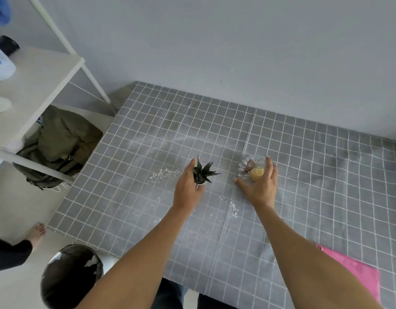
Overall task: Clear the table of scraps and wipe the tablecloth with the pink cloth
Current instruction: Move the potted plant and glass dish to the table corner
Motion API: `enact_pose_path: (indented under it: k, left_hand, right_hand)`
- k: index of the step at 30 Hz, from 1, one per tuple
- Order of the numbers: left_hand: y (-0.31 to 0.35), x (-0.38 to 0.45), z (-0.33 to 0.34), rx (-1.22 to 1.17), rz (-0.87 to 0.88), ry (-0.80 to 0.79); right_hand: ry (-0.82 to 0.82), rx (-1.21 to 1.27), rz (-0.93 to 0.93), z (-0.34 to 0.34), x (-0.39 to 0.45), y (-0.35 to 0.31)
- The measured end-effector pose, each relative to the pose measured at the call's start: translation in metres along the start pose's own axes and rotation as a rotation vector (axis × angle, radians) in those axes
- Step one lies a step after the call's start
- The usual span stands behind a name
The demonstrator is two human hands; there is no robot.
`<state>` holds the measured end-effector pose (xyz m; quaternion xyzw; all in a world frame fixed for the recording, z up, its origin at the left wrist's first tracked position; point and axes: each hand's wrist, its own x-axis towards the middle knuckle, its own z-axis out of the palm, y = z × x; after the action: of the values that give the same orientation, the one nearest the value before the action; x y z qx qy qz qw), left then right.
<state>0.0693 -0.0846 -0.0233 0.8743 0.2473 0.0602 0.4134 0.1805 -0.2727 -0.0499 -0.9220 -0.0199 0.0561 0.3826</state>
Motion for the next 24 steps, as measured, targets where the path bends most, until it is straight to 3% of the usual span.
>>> enact_pose_path:
  k: [24]
  left_hand:
    - [0.003, 0.022, -0.013, 0.28, 0.028, 0.034]
  right_hand:
    - [0.052, 0.09, -0.023, 0.009, 0.005, -0.001]
